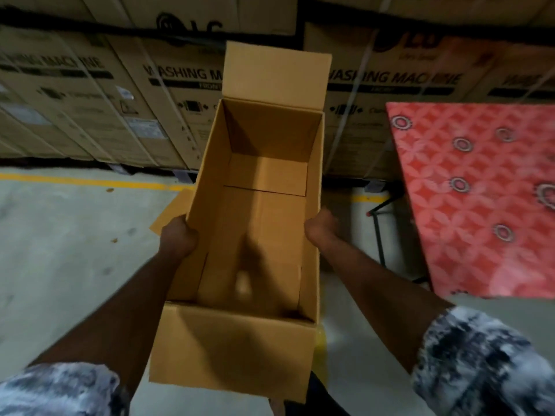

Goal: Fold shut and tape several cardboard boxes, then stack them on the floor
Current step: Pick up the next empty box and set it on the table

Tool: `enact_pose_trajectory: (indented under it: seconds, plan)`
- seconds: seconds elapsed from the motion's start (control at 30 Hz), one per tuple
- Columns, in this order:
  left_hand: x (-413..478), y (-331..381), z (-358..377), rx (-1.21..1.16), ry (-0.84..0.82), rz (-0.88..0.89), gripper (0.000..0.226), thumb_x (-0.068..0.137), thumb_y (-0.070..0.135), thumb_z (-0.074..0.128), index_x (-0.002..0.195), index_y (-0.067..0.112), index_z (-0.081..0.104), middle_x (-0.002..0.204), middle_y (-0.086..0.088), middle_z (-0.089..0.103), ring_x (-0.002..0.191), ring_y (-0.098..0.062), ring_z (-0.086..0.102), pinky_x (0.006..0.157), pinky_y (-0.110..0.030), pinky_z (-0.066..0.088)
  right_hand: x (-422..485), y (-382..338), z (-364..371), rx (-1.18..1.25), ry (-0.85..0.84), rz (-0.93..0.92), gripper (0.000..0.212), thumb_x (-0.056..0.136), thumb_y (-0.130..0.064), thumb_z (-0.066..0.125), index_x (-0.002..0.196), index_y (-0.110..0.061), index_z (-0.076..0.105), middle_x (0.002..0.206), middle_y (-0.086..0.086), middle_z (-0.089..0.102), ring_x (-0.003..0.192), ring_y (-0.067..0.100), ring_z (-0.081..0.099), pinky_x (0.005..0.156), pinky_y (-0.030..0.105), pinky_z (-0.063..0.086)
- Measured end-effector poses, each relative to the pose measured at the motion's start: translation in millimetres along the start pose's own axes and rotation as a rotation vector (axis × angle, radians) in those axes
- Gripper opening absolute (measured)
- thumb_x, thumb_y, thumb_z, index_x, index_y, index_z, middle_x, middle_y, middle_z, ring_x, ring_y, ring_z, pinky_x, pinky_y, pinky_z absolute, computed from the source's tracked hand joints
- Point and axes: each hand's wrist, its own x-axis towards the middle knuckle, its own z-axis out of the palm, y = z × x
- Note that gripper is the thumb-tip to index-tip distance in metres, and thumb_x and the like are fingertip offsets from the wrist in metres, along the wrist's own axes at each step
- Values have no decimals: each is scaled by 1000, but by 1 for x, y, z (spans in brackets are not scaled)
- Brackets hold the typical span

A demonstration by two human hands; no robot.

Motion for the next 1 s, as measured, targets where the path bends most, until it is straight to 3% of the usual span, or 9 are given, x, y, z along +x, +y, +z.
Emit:
enact_pose_trajectory:
  seconds: [0.27, 0.43, 0.57, 0.73, 0.8, 0.9, 1.0]
  plan:
    - [-55, 49, -33, 48, 22, 57, 24, 92, 3, 61, 113, -7, 66, 109, -33, 66, 96, -45, 63, 81, -46, 50, -58, 22, -78, 42, 87, -45, 22, 100, -21, 57, 120, -14, 61, 124, 12, 63, 113, 32, 62, 91, 43, 56]
    - [-96, 99, -46, 14, 35, 116, 26, 94, 4, 59, 119, -1, 65, 101, -28, 66, 91, -43, 65, 72, -42, 51, -86, 38, -140, 59, 150, -45, 29, 98, -25, 57, 124, -11, 61, 122, 12, 65, 112, 33, 62, 93, 46, 56]
    - [-123, 152, -50, -45, 43, 144, 28, 96, 7, 58, 123, 1, 62, 98, -23, 67, 87, -39, 67, 74, -46, 56, -97, 53, -197, 119, 210, -51, 33, 98, -24, 56, 128, -9, 60, 124, 13, 64, 111, 35, 63, 92, 43, 56]
    - [-151, 230, -33, -78, 45, 168, 14, 97, 4, 57, 109, -3, 60, 77, -15, 57, 65, -27, 57, 50, -30, 42, -98, 85, -276, 178, 268, -39, 32, 99, -16, 53, 128, -4, 60, 125, 17, 64, 115, 38, 62, 87, 37, 54]
    - [-163, 263, -20, -61, 33, 180, 11, 97, 2, 57, 106, -3, 60, 86, -21, 62, 72, -34, 62, 55, -37, 49, -96, 105, -307, 192, 282, -21, 32, 97, -16, 54, 127, -5, 61, 126, 17, 65, 114, 39, 63, 91, 40, 56]
    - [-179, 313, 11, -82, -6, 233, 21, 96, -3, 56, 116, -10, 60, 110, -30, 63, 101, -45, 64, 76, -48, 53, -91, 142, -351, 198, 299, 6, 29, 97, -16, 55, 123, -5, 62, 122, 17, 66, 111, 38, 64, 91, 44, 58]
    - [-197, 355, 48, -62, -31, 288, 29, 95, -2, 59, 123, -8, 60, 114, -30, 64, 99, -41, 65, 75, -44, 52, -83, 184, -390, 214, 324, 40, 24, 99, -17, 53, 118, -6, 63, 119, 16, 66, 108, 35, 65, 90, 43, 58]
